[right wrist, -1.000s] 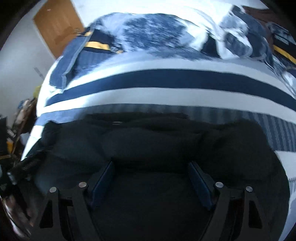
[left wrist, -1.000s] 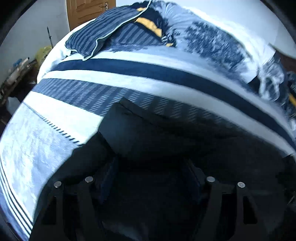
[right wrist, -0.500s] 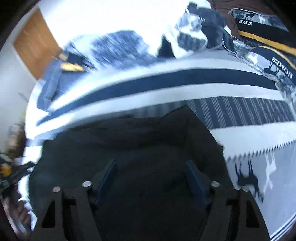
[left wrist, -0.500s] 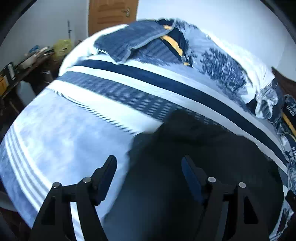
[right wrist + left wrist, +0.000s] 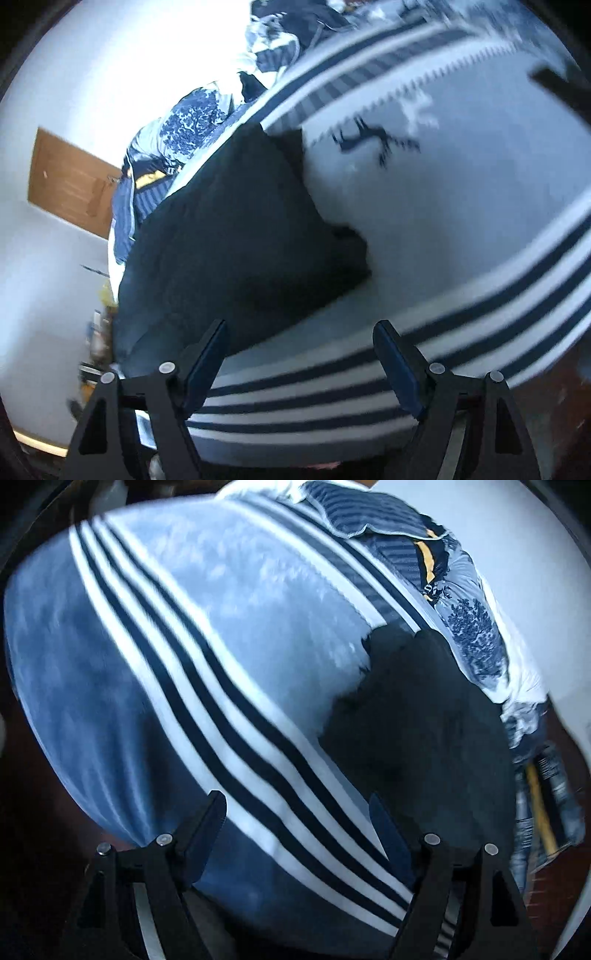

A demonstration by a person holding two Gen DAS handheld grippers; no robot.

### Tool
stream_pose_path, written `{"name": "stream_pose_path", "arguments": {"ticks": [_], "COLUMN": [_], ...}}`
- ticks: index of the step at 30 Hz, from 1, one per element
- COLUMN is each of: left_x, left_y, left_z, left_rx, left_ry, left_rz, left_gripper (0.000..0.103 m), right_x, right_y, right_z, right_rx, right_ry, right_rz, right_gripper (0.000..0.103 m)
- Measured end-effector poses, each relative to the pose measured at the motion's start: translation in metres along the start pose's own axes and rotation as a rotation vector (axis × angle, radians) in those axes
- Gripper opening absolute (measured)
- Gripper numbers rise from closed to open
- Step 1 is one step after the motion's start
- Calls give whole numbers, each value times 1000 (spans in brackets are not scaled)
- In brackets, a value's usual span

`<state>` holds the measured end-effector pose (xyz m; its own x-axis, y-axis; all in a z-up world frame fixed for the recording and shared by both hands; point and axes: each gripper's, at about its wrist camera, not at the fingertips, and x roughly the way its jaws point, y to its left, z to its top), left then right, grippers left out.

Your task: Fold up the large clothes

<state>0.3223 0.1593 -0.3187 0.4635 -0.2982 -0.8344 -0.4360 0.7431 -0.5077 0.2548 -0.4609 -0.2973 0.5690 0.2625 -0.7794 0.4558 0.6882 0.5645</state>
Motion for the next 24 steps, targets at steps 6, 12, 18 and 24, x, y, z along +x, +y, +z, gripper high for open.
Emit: {"name": "stream_pose_path", "arguments": {"ticks": [6,12,18,24], "left_x": [25,62,67,24], "left_y": [-18,-9,-3,-27], "left_z": [3,18,31,40], "left_rx": [-110,-273,-358,-184], "left_ry": [62,121,99,16], "left_rz": [-73,-111,-194,-158], "left_gripper": [82,86,15,1], "right_x": [25,50,60,46], "right_y": [12,-5,-28,-16], "right_z": [-4,14,31,33], "right_rx": [42,225,326,248], "right_ry": [46,63,42,64], "right_rz": [88,201,170,167], "right_gripper": [83,83,37,4]}}
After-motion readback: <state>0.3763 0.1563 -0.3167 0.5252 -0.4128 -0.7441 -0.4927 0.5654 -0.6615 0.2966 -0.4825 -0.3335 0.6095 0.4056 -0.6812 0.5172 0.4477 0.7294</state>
